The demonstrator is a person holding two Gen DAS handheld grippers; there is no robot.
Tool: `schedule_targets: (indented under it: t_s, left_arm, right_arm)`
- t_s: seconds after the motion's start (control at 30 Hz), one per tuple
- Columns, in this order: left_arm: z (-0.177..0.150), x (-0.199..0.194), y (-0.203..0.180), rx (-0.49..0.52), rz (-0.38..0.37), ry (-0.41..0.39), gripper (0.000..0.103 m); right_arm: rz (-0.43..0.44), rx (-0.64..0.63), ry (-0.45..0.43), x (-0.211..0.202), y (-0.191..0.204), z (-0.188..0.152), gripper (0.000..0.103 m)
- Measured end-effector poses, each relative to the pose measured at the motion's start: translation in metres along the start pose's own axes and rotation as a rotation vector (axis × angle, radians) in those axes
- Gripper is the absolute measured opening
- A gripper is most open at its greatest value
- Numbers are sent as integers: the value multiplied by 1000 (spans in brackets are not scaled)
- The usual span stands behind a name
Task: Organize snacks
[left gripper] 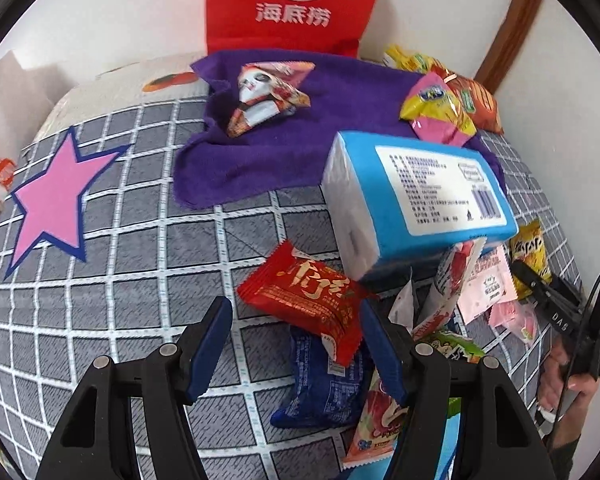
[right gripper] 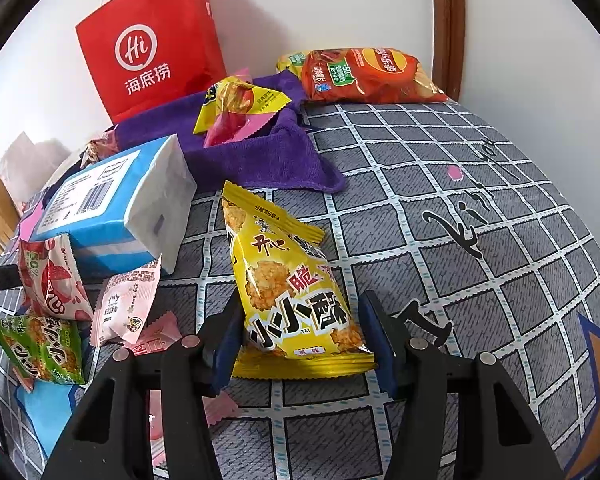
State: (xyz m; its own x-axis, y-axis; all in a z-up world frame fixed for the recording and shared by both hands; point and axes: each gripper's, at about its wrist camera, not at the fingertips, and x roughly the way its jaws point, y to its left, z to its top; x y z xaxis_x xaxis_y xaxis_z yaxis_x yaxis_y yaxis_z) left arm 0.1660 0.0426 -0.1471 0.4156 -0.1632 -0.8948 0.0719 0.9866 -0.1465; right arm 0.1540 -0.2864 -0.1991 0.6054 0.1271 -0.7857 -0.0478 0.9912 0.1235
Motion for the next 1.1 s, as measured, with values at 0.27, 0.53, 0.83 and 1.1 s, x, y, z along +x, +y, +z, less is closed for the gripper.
schedule_targets:
  t_s: [0.27, 0.53, 0.83, 1.1]
  left_arm:
    - [0, 23, 0, 21, -24, 11, 60]
    - [-1, 17, 15, -7, -118, 0, 25]
    - [-4, 3, 38, -54, -162, -7, 20]
    - [-11, -1, 57, -33, -170, 38, 20]
  right_arm:
    - [-41, -61, 21, 5, 11, 0, 62]
    - [-37, -59, 20, 4, 10, 0, 62]
    - [-30, -53, 19, 4, 10, 0, 62]
    - [-36, -58, 20, 5, 12, 1, 62]
